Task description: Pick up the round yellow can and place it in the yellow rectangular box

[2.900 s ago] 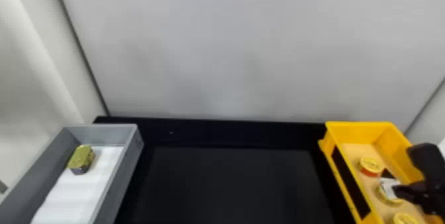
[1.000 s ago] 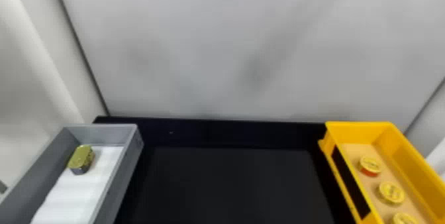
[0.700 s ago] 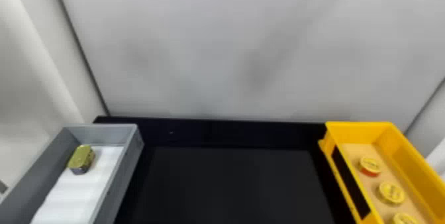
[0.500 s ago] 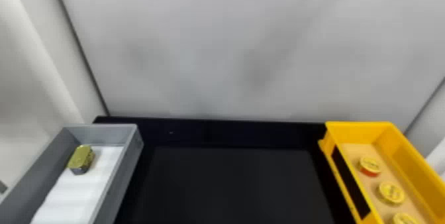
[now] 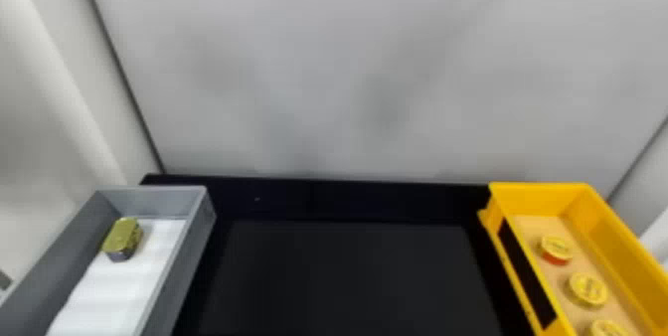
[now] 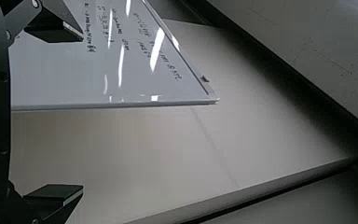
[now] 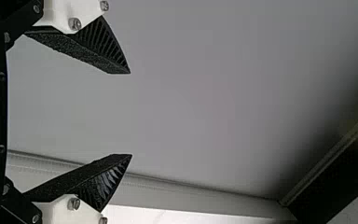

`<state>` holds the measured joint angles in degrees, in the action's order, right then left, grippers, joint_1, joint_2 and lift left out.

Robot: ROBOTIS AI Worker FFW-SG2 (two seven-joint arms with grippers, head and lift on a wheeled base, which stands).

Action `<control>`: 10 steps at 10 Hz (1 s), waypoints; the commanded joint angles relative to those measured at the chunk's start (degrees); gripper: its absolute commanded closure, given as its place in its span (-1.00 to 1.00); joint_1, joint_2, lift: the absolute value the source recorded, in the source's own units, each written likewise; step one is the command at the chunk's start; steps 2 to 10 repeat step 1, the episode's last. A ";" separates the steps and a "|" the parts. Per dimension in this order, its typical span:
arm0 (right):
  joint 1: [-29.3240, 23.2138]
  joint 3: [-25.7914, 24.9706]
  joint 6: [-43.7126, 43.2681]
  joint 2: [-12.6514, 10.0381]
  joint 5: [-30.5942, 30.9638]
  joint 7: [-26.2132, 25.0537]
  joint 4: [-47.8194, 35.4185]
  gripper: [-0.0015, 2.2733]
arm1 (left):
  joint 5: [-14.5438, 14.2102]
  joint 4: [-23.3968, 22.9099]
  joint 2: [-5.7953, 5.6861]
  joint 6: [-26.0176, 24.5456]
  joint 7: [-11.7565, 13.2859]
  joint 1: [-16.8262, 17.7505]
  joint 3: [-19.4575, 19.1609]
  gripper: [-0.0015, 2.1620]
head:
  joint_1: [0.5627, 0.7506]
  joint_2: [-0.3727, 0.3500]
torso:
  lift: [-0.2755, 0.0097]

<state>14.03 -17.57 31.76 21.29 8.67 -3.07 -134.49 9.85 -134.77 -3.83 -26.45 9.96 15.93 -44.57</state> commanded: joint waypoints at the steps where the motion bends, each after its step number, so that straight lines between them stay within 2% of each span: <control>1: 0.38 0.08 -0.63 -0.02 0.03 -1.24 -0.77 -0.83 | 0.35 -0.84 1.37 0.51 -0.38 0.94 1.48 -0.88 | -0.29 0.07 | 0.54; 10: 0.38 0.08 -0.63 -0.02 0.03 -1.24 -0.77 -0.83 | 0.35 -0.84 1.37 0.51 -0.38 0.94 1.48 -0.88 | -0.29 0.07 | 0.54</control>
